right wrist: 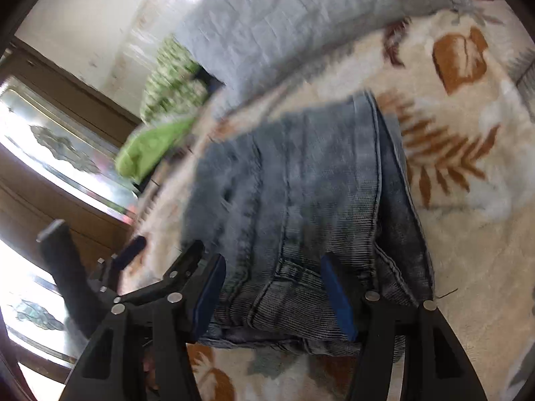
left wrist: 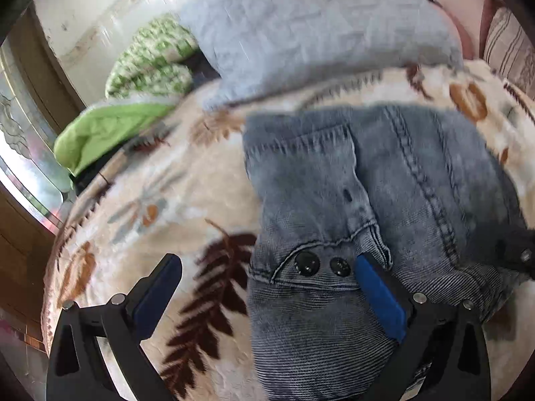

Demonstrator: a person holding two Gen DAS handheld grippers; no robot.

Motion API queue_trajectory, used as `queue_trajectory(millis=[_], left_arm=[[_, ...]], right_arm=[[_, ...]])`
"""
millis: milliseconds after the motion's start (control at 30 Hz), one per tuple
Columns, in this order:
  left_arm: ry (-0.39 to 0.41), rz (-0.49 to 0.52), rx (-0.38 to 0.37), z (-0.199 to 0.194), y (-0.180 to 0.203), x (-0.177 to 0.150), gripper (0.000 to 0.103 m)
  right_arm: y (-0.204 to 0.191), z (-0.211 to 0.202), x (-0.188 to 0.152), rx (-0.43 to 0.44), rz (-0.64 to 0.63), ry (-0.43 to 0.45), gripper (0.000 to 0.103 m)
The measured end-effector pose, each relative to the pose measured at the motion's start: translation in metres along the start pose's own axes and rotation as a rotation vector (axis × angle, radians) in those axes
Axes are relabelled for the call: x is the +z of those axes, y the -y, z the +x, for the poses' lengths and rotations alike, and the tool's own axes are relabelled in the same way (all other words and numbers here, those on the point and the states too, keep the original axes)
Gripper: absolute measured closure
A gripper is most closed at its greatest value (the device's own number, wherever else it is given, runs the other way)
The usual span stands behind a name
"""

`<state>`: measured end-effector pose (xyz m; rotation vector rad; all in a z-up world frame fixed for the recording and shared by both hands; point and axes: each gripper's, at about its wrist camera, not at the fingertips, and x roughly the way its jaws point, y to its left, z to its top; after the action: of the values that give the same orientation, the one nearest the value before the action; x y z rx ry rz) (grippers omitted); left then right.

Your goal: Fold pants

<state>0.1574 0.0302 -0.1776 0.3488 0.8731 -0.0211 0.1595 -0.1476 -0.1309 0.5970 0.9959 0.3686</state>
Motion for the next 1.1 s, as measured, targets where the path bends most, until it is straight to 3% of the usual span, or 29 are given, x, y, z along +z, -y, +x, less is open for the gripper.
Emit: queue_trajectory(millis=[100,300,500,600,700,867,1100], left_arm=[[0.007,-0.023,-0.022,-0.002,-0.007,0.001,0.0],[0.079,-0.074,0.008,-0.031,-0.015,-0.006,0.0],[0.088,-0.127,-0.01,-0.084,-0.015,-0.024,0.0],[0.136,-0.094,0.037,-0.116,-0.008,-0.026,0.0],[0.176,-0.074,0.066,-0.142,-0.006,-0.022,0.0],[0.214,-0.112,0.076,-0.171,-0.016,-0.015,0.0],[0.189,-0.176,0.092,-0.175,-0.035,-0.018,0.0]], right_arm=[[-0.004,-0.004,-0.002,-0.01,-0.012,0.015,0.04],[0.001,-0.045,-0.016,0.015,0.03,0.07,0.04],[-0.016,-0.106,-0.041,-0.101,-0.128,0.22,0.038],[-0.026,-0.131,-0.055,-0.183,-0.211,0.317,0.035],[-0.03,-0.147,-0.064,-0.206,-0.236,0.387,0.035],[-0.035,-0.162,-0.072,-0.271,-0.287,0.499,0.033],[-0.047,-0.151,-0.079,-0.289,-0.364,0.512,0.033]])
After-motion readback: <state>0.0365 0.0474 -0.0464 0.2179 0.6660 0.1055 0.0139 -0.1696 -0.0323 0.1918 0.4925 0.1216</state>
